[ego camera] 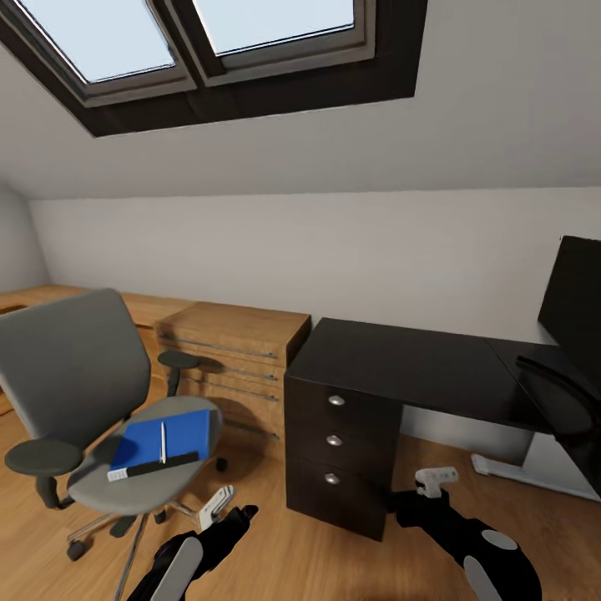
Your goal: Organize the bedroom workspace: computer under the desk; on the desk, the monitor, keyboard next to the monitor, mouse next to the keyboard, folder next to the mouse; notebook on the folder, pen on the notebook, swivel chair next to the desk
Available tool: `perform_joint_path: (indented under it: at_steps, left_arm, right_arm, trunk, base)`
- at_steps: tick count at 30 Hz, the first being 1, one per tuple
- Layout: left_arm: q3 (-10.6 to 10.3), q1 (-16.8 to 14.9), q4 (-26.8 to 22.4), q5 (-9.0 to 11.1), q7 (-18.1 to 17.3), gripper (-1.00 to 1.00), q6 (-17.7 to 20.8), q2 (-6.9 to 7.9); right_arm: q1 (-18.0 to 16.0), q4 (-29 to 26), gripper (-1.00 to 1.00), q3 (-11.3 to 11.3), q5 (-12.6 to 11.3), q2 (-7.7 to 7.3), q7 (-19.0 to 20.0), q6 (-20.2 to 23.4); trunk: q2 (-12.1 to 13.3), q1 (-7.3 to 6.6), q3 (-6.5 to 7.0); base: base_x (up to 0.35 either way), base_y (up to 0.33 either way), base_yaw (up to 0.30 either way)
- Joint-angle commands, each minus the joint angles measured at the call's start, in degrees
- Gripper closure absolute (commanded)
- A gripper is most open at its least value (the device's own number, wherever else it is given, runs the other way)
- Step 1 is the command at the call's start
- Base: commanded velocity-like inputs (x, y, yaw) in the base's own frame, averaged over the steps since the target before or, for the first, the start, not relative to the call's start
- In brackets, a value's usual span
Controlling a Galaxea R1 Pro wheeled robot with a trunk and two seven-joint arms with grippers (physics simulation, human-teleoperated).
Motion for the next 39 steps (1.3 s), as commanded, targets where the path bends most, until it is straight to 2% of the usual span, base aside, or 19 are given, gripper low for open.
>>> perform_joint_path:
  at_steps: [1, 4, 6, 9, 17, 26, 31, 39]
  left_arm:
    - [-0.03, 0.03, -0.14, 0.61, 0.57, -1.0, 0.13, 0.06]
    - [0.35, 0.17, -0.14, 0.6, 0.6, -1.0, 0.1, 0.11]
    - [1.72, 0.45, -0.14, 0.59, 0.56, -1.0, 0.06, 0.08]
    - [2.22, 0.73, -0.18, 0.42, 0.43, -1.0, -0.03, 0.13]
    - [2.7, 2.32, -0.22, 0.49, -0.09, -1.0, -0.16, 0.42]
    - [2.88, 2.48, -0.39, 0.68, -0.24, -1.0, -0.1, 0.42]
    - [2.93, 2.45, -1.15, 0.65, 0.18, -1.0, 0.02, 0.21]
    - [2.96, 2.44, -1.48, 0.67, 0.28, -1.0, 0.01, 0.36]
  right_arm:
    - [0.11, -0.18, -1.0, 0.05, 0.07, 0.02, 0.1, 0.27]
    - [0.32, -0.34, -1.0, 0.07, 0.3, 0.14, 0.1, 0.28]
    - [0.55, -0.54, -1.0, 0.08, 1.06, 0.29, 0.1, 0.35]
    - [0.63, -0.61, -1.0, 0.09, 1.37, 0.32, 0.1, 0.38]
    - [0.7, -0.51, -1.0, 0.1, 1.71, 0.41, 0.06, 0.38]
    - [0.71, -0.5, -1.0, 0.07, 2.0, 0.11, 0.08, 0.36]
    - [0.93, -1.42, -1.0, 0.04, 1.98, 0.01, 0.12, 0.78]
    - [1.58, -2.12, -1.0, 0.38, 1.96, -0.01, 0.15, 5.41]
  trunk:
    - [0.38, -0.23, 0.08]
    - [0.78, -0.45, 0.14]
    - [0.78, -0.45, 0.06]
    - [0.78, -0.45, -0.04]
    - [0.78, -0.45, -0.33]
    - [0.78, -0.45, -0.65]
    - [2.79, -1.55, 0.09]
    - [6.0, -3.31, 1.45]
  base:
    - [0.0, 0.0, -0.272]
    - [0.0, 0.0, -0.272]
    - [0.0, 0.0, -0.272]
    - [0.0, 0.0, -0.272]
    - [-0.11, 0.068, -0.272]
    - [-0.164, 0.129, -0.272]
    - [-0.04, 0.032, -0.21]
    - [-0.012, 0.01, -0.066]
